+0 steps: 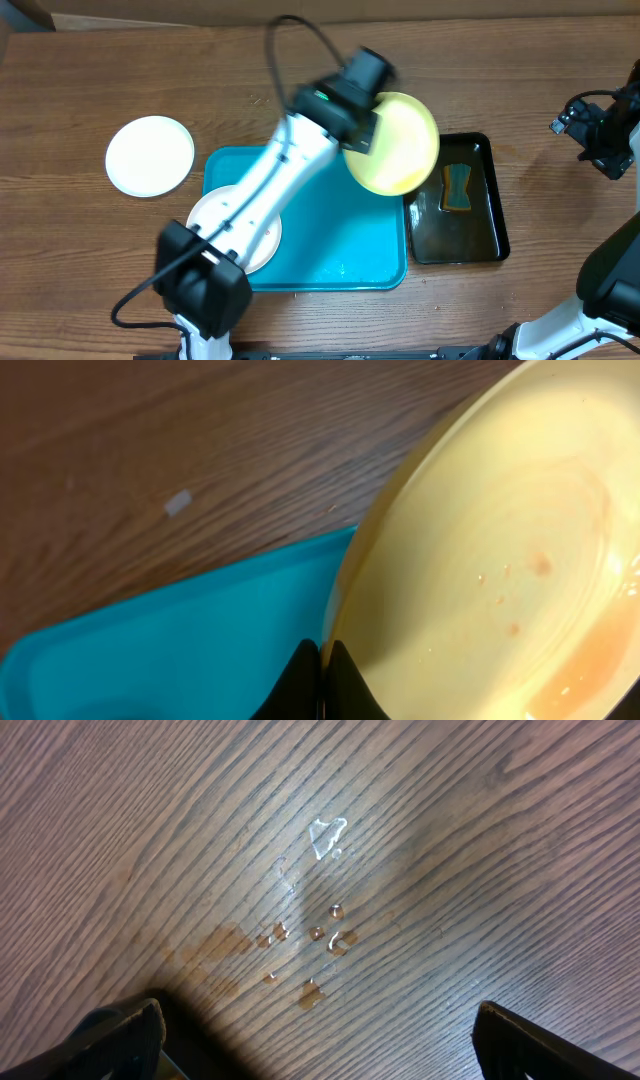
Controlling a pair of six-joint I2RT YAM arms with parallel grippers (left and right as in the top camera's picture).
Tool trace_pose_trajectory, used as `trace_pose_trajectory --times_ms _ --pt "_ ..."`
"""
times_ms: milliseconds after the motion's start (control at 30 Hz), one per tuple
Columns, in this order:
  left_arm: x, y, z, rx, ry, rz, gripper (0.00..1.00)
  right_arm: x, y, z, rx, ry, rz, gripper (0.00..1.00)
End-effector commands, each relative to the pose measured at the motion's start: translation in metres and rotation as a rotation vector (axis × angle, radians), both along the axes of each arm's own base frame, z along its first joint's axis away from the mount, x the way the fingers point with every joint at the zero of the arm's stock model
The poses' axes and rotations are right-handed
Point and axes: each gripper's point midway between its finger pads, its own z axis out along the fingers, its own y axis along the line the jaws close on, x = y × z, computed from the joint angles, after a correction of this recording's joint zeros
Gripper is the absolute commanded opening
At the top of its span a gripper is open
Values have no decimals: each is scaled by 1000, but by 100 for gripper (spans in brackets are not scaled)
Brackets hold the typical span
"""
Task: Clean dirty plates on tray and stack at the side
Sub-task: 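Lift the yellow plate off the teal tray with the left gripper, then swing the yellow plate left and stack it on the cream plate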
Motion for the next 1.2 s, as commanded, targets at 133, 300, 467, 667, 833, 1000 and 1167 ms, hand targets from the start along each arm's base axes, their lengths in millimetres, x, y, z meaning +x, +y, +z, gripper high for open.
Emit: trace_pose_trajectory --times_ms 133,300,467,667,833,1000,1167 --pt "-22 -43 82 293 -485 -18 4 3 -2 7 -6 -20 -8 100" --pt "-50 -74 121 412 -698 -64 4 3 -2 7 -6 -20 -8 100" --pt "-65 -93 150 471 -818 -84 4 3 -2 7 -6 -20 -8 100" --pt "-66 -104 160 467 -851 -109 4 3 -2 7 -6 -20 -8 100" --pt "-65 -110 148 388 -812 -126 4 3 -2 7 -6 -20 -8 100" --pt "-67 -118 100 194 -591 -197 4 3 -2 7 -6 -20 -8 100" --pt "-62 -123 52 -119 -221 -236 4 3 -2 7 -6 -20 -8 100"
